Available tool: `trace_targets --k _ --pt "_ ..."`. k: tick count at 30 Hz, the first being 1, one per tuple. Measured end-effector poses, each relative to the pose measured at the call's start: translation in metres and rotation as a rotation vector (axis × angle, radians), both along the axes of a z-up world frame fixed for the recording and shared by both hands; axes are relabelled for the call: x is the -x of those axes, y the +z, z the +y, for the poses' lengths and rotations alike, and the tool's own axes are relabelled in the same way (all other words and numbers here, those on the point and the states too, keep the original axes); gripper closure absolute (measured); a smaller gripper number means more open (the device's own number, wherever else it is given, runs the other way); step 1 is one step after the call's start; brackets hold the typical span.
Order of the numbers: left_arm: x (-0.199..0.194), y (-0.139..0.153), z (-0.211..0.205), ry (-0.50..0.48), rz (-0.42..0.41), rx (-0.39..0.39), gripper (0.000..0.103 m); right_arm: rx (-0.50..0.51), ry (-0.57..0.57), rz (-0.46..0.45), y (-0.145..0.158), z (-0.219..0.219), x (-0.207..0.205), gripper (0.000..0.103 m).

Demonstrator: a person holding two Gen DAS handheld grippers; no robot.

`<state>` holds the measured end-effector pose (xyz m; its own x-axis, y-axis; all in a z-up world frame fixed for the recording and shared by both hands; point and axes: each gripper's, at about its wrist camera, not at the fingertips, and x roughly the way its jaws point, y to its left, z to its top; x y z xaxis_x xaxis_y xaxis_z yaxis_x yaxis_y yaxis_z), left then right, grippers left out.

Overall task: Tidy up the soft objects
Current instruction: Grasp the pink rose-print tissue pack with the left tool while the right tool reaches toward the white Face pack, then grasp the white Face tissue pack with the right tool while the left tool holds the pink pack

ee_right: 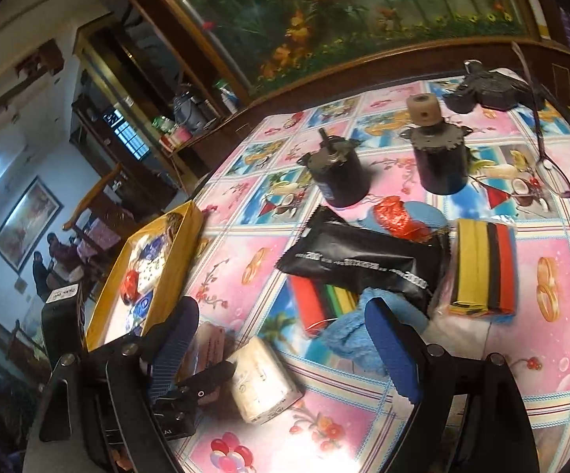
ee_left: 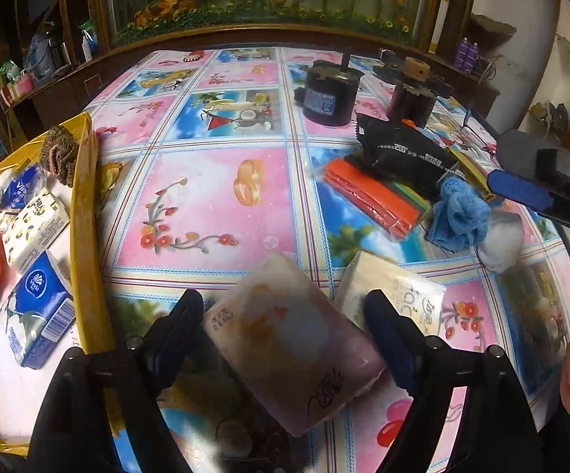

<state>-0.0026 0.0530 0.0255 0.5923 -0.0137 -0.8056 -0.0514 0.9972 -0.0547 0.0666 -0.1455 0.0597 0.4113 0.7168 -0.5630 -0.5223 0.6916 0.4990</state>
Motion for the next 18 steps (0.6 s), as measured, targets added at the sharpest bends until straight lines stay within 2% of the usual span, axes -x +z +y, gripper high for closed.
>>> trace_targets --k 1,6,10,12,15,18 --pt "0.004 0.0 0.0 -0.004 -0.004 -0.006 0.033 0.004 0.013 -0.004 0.0 0.003 0.002 0.013" --pt "0.032 0.001 -0.005 -0.086 -0.032 -0.041 0.037 0.065 0.089 -0.033 -0.002 0.024 0.011 0.013" --pt "0.057 0.001 -0.012 -0.197 -0.038 -0.062 0.036 0.15 0.175 -0.053 -0.009 0.044 0.022 0.013" --pt "0.064 0.0 -0.009 -0.208 -0.037 -0.044 0.034 0.222 0.223 -0.069 -0.016 0.057 0.029 0.013" --pt "0.071 0.0 0.002 -0.2 -0.026 -0.001 0.027 0.319 0.234 -0.114 -0.023 0.07 0.036 0.013" --pt "0.073 -0.003 0.009 -0.183 -0.011 0.024 0.026 0.389 0.24 -0.132 -0.032 0.078 0.039 0.013"
